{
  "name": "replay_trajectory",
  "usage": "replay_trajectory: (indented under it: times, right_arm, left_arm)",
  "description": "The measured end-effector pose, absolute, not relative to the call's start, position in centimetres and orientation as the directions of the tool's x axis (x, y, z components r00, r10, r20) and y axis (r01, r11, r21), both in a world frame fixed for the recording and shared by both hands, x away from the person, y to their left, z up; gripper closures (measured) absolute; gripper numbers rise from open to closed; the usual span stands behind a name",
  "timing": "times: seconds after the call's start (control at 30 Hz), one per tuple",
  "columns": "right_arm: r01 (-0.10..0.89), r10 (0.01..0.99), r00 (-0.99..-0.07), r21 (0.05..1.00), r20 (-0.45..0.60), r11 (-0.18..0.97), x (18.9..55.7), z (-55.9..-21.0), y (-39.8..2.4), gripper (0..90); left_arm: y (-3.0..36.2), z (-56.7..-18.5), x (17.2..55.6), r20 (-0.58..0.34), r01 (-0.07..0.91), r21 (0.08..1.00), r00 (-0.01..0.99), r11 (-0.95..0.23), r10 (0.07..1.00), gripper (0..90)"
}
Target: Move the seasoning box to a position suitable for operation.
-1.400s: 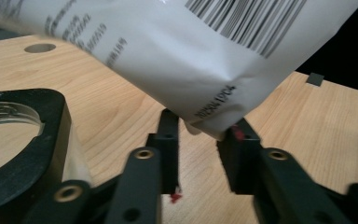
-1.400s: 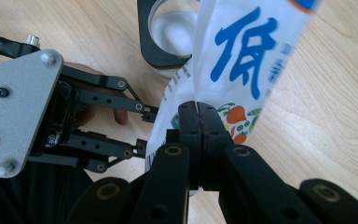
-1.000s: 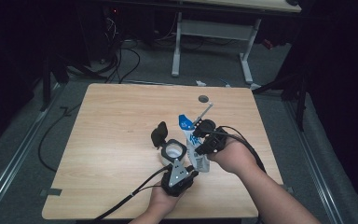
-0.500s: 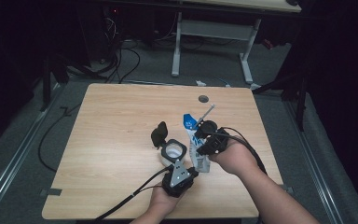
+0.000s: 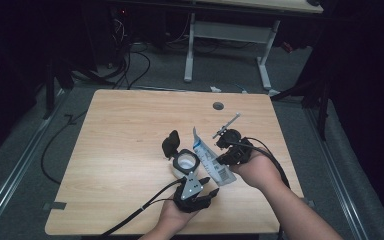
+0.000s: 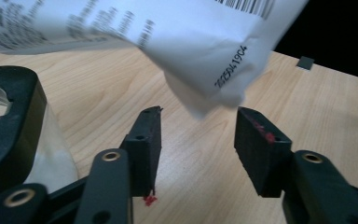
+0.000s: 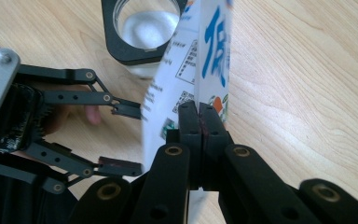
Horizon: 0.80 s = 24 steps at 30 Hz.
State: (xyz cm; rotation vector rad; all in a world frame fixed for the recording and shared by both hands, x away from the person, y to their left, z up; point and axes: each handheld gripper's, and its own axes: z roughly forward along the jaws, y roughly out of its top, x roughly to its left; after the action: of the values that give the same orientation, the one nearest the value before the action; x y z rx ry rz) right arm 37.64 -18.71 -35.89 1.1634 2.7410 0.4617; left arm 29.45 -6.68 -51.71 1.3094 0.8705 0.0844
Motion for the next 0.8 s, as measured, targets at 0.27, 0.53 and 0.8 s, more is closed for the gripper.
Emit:
replay_trajectory:
  times: [0.27,0.53,0.8]
  right_arm:
    - [0.692,0.744,-0.668,0.383,0.019,0.612,37.2,-35.9,-20.7,90.0]
    - [0.700,0.755,-0.655,0.391,0.021,0.597,36.9,-37.0,-22.1,90.0]
    - [0.722,0.774,-0.633,0.373,0.014,0.583,36.9,-38.5,-23.7,90.0]
  left_arm:
    - [-6.1,-51.7,29.1,-0.511,0.416,0.859,0.697,0.298,0.503,46.9]
    - [-4.6,-51.7,28.9,-0.530,0.430,0.848,0.693,0.310,0.488,45.9]
    - [-1.8,-51.6,28.6,-0.525,0.414,0.851,0.689,0.323,0.499,45.0]
